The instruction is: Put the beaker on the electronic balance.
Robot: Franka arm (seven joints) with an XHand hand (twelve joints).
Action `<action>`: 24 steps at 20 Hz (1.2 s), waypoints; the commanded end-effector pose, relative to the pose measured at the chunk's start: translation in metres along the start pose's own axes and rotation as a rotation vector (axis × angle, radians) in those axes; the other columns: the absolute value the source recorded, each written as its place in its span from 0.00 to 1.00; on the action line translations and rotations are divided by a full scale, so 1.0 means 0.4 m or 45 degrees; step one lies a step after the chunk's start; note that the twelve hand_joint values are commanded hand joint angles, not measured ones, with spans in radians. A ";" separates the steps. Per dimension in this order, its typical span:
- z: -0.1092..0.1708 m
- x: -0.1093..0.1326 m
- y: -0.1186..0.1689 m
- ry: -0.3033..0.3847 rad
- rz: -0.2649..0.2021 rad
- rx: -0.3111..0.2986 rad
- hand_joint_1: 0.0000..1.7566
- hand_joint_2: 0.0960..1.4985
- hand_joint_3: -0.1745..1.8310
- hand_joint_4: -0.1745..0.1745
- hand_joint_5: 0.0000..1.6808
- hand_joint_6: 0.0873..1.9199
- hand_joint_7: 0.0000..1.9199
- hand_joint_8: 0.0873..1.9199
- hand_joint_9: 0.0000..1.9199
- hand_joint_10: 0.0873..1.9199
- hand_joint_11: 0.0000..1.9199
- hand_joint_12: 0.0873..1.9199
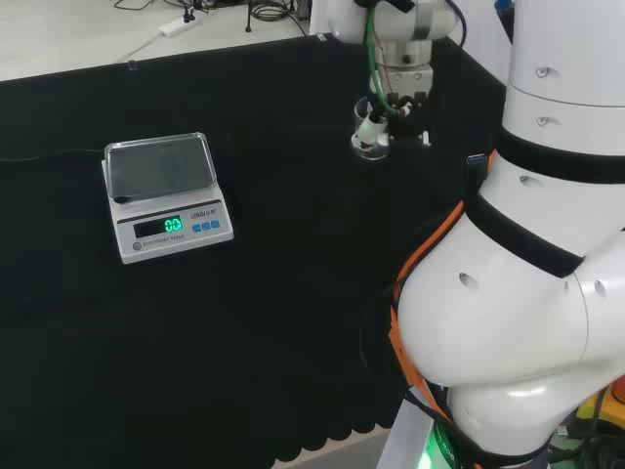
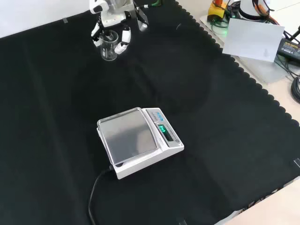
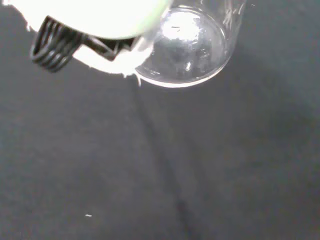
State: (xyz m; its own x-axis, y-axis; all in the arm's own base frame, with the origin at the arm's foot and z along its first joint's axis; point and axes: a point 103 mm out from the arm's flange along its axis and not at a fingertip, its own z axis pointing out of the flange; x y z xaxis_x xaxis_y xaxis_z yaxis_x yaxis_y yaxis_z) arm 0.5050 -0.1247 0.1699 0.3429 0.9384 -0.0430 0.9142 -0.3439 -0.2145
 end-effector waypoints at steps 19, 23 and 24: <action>-0.119 0.411 -0.010 -0.092 -0.276 -0.032 0.66 0.30 0.47 0.26 0.47 0.51 0.57 0.38 0.72 0.25 0.65 0.47; -0.118 0.478 -0.012 -0.160 -0.188 -0.012 0.66 0.30 0.47 0.26 0.47 0.51 0.57 0.38 0.72 0.25 0.66 0.46; -0.117 0.502 -0.014 -0.167 -0.212 -0.012 0.66 0.30 0.47 0.25 0.47 0.51 0.57 0.38 0.72 0.25 0.66 0.46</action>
State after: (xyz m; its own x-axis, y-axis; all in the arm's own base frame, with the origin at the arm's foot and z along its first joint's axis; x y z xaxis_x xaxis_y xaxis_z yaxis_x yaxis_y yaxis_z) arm 0.5713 0.0246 0.2133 0.1466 0.9864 -0.0743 0.9683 -0.1585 -0.1932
